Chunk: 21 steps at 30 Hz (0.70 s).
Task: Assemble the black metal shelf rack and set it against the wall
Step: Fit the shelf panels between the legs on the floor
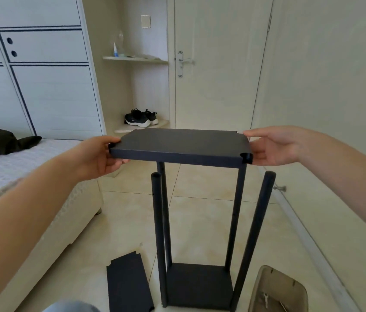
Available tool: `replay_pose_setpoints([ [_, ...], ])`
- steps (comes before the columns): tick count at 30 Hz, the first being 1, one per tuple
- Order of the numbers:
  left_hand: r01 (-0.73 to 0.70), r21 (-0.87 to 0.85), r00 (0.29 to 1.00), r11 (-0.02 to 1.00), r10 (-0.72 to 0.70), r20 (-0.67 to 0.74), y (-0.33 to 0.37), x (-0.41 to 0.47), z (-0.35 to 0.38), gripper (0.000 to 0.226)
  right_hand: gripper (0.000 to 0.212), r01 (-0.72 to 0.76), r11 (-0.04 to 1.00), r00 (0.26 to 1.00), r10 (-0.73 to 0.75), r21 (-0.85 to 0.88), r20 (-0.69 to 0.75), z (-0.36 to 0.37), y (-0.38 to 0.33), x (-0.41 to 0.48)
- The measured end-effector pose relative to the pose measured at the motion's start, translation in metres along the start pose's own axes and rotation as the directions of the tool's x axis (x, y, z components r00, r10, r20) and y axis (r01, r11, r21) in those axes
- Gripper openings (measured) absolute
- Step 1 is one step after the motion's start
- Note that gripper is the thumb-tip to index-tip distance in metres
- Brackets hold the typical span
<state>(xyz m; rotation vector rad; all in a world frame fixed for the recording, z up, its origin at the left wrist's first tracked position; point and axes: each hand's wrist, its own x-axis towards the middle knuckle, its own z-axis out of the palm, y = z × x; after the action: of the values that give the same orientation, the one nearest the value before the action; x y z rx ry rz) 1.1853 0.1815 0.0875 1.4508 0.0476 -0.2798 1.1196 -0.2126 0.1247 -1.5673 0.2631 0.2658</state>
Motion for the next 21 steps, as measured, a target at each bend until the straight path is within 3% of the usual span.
replay_pose_setpoints([
  [6, -0.040, 0.001, 0.999, 0.999, 0.040, 0.022, -0.018, 0.026, 0.040, 0.021, 0.026, 0.159, 0.981, 0.976, -0.138, 0.115, -0.169, -0.024, 0.015, 0.022],
  [16, -0.131, 0.060, 0.990, 0.990, 0.127, 0.066, -0.050, 0.058, 0.073, 0.031, 0.015, 0.176, 0.974, 0.951, -0.132, 0.140, -0.280, -0.057, 0.043, 0.058],
  [21, -0.116, 0.003, 0.992, 0.993, 0.115, 0.054, -0.066, 0.065, 0.075, 0.030, 0.018, 0.174, 0.978, 0.948, -0.134, 0.118, -0.289, -0.062, 0.054, 0.071],
])
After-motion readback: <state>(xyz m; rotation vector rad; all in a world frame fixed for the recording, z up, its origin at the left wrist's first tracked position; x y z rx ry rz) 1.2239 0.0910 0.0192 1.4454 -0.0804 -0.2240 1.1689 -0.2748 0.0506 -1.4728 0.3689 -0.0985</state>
